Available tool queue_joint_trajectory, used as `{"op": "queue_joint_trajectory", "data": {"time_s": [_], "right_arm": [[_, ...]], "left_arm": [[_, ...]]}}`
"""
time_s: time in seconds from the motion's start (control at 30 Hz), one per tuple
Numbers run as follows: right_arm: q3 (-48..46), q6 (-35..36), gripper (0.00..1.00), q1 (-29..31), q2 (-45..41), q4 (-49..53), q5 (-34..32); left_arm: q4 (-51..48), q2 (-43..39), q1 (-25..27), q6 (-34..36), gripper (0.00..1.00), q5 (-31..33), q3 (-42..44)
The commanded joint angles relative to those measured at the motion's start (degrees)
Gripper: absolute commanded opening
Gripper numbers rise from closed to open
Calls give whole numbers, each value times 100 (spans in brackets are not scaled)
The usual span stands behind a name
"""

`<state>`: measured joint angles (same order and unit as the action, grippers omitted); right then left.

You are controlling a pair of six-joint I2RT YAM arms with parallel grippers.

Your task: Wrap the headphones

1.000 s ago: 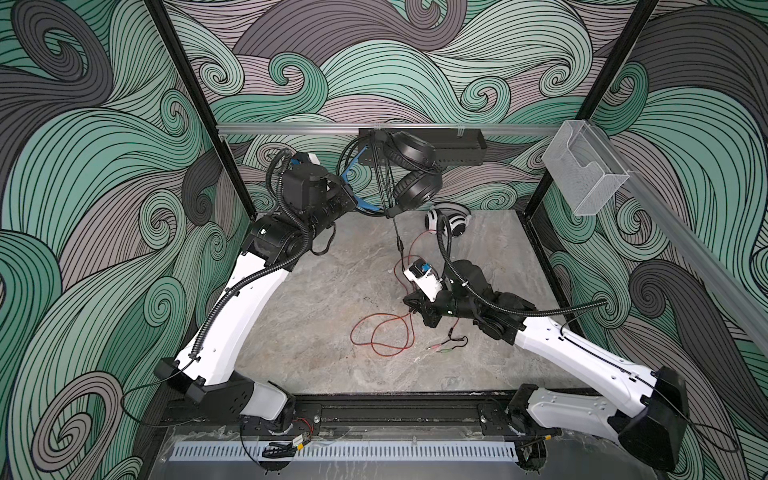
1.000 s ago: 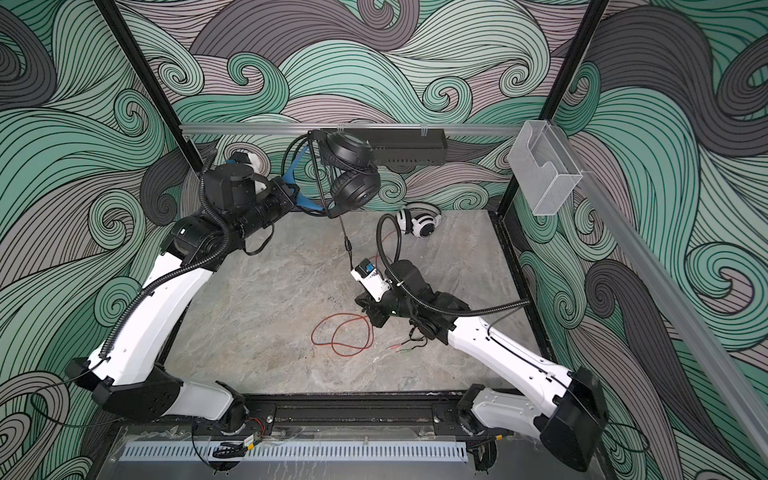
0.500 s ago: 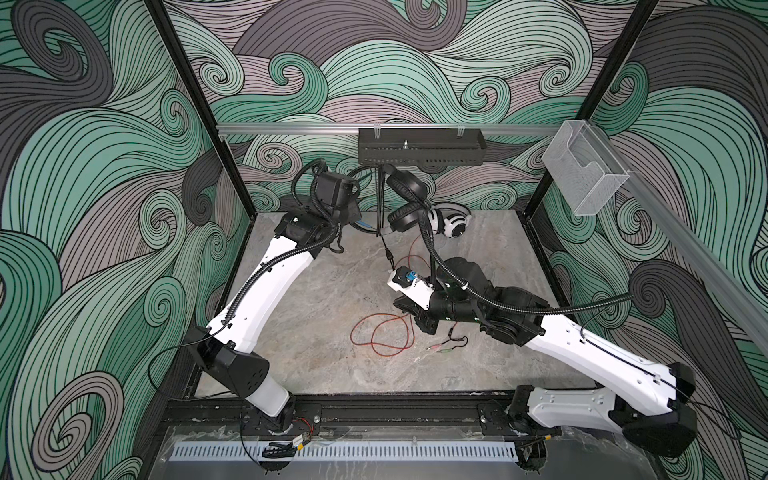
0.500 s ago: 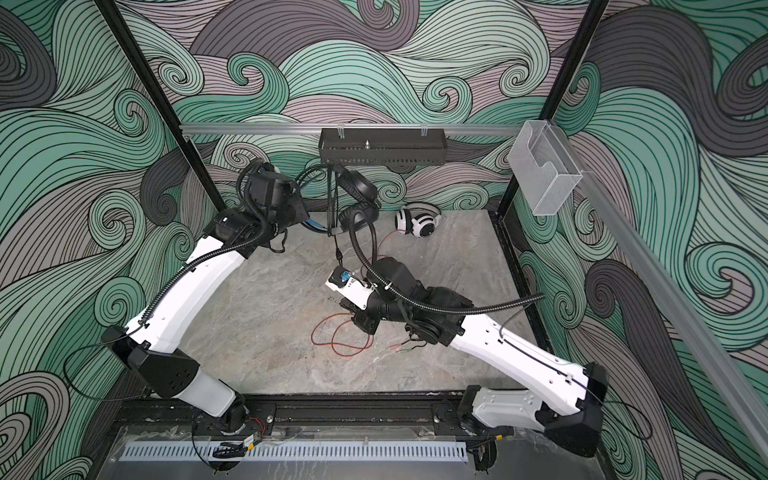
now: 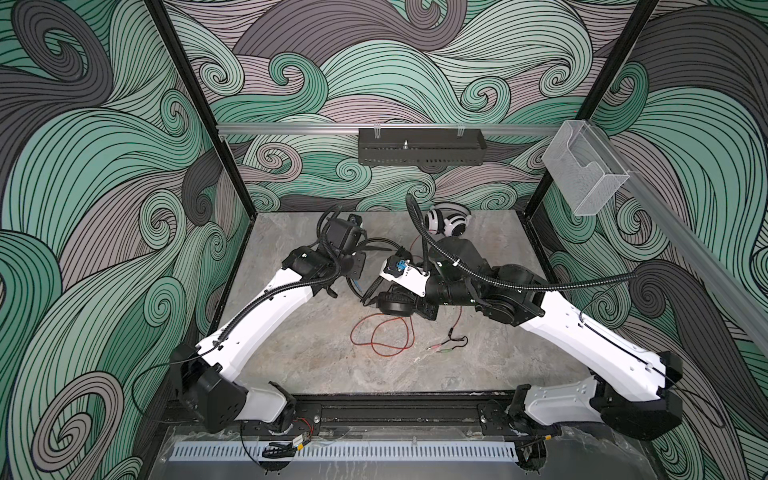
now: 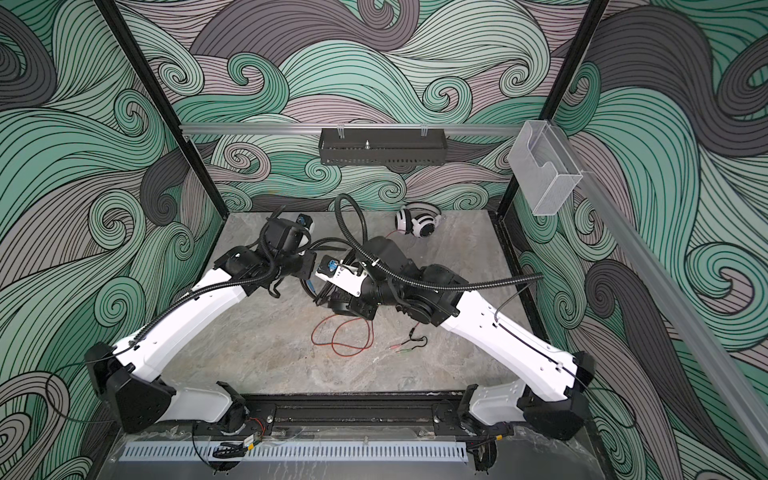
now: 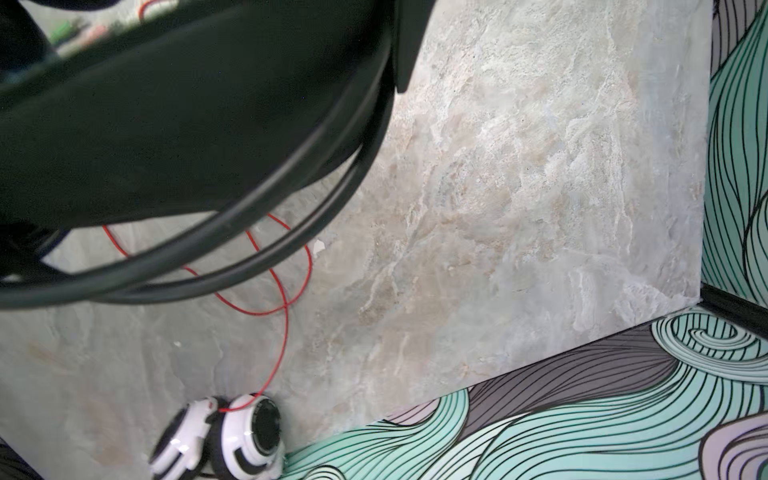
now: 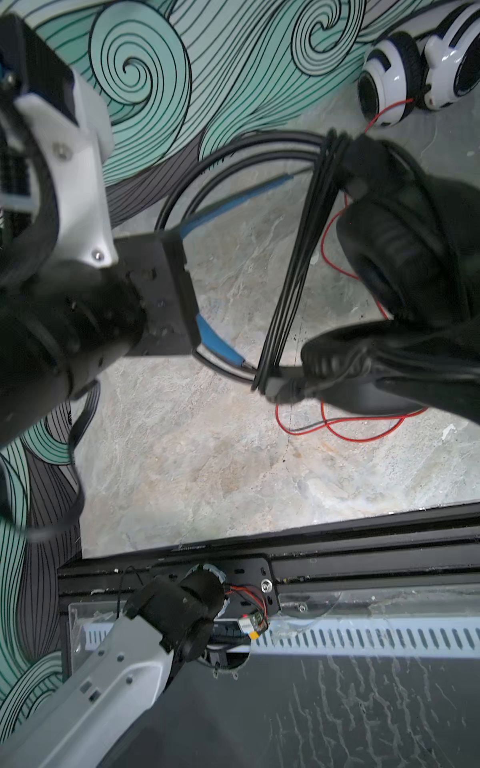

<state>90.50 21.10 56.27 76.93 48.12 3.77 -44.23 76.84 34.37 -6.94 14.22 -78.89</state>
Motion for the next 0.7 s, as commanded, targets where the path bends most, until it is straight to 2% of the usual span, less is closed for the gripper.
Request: {"op": "queue_joint_trajectory", "data": {"time_s": [0.0, 0.2, 0.4, 0.57, 0.67], "right_arm": [[139, 421, 0, -64, 98, 309, -581], [156, 719, 0, -72, 200, 311, -1598], [27, 869, 0, -111, 152, 246, -2259], [-283, 910, 0, -246, -79, 93, -2499], [-503, 1165, 0, -257, -211, -43, -2782]], "left_arm": [[-285, -352, 172, 461, 0, -578, 51], [-696, -420, 458, 669, 0, -760, 164], [-991, -388, 621, 818, 0, -701, 191], [-1001, -452, 632, 744, 0, -728, 248], [-1070, -442, 639, 720, 0, -636, 229]]}}
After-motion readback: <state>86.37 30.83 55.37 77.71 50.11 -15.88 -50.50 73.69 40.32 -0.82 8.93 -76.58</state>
